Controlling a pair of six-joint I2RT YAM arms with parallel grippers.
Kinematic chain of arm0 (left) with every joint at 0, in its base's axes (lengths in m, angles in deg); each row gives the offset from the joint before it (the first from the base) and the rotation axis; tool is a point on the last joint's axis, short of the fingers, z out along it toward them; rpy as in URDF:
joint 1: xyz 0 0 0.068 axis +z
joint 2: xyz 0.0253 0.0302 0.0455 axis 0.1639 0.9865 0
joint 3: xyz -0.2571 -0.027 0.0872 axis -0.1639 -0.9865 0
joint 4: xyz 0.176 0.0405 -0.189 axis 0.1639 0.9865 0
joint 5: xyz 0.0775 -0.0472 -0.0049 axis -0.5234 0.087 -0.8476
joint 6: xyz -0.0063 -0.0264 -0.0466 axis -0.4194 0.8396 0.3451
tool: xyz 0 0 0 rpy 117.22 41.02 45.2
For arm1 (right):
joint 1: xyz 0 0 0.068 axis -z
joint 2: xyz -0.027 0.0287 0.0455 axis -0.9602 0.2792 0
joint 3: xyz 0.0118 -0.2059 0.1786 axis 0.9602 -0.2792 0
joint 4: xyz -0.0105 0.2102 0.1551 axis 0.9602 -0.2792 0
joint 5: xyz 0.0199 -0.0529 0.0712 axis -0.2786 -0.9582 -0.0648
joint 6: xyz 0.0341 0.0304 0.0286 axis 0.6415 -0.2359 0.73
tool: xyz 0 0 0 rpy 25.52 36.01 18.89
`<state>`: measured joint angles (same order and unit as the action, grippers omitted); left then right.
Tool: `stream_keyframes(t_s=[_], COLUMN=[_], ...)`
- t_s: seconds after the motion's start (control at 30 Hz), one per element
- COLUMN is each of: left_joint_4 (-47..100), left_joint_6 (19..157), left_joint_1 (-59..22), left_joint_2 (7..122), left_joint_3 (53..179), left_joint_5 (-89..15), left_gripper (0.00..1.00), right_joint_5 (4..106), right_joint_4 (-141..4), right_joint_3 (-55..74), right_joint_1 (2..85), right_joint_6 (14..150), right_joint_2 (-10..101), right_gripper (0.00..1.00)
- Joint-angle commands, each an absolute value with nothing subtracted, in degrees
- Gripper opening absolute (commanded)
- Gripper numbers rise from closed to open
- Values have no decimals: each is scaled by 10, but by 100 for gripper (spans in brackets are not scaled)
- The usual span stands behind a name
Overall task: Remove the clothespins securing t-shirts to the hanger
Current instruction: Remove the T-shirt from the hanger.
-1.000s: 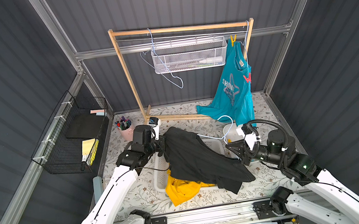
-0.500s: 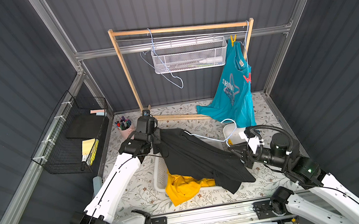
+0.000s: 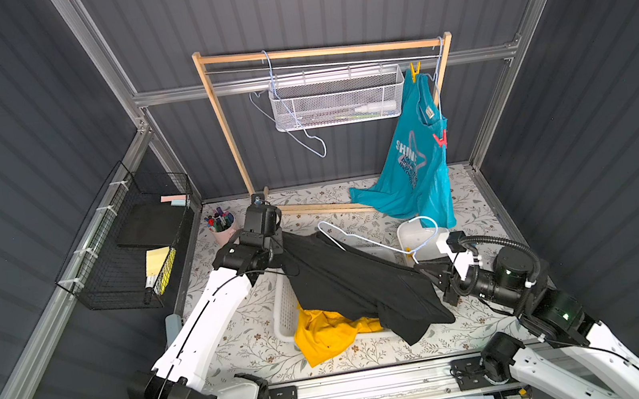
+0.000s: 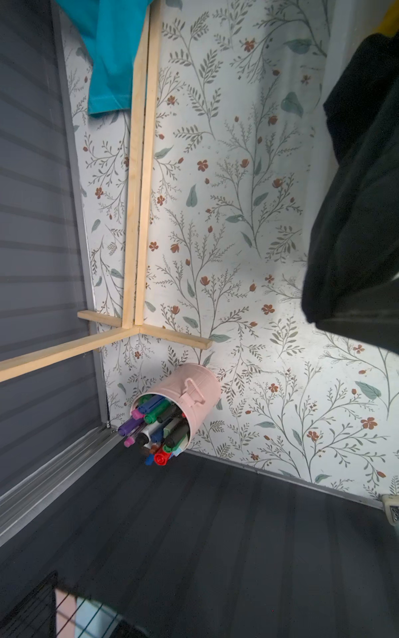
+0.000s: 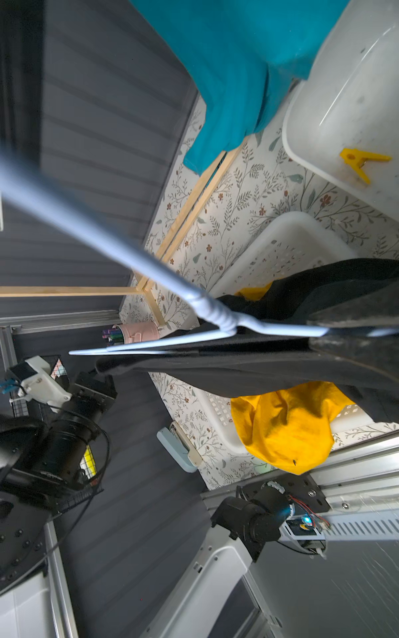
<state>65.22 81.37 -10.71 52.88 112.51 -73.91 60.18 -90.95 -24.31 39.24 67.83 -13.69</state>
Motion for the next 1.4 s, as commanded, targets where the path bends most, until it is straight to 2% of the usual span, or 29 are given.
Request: stream_keyframes(t_s=[0.0,0.2,0.57,1.03,1.37], left_joint_4=[604,578,572,523,508], left_joint_6=[813,796,753,733,725], left_joint_1=[-87,-87,-88,-88,-88], left_joint_2=[487,439,420,408,421], left_joint_3=[1090,1048,1019,933,919], left_joint_5=[-722,-587,-337,-185,-177], left_gripper=[0,0,0,0,0], right_joint_5=[552,537,527,473,414], right_joint_4=[-900,-840,-723,-624,-555], right_joint_3=[-255,-267,-267,-260,-256], right_joint_1=[393,393,394,394,394], right_joint_6=[702,723,757,778,784], right_joint_2=[-156,-140,-68,-1,12], right_gripper=[0,0,0,0,0])
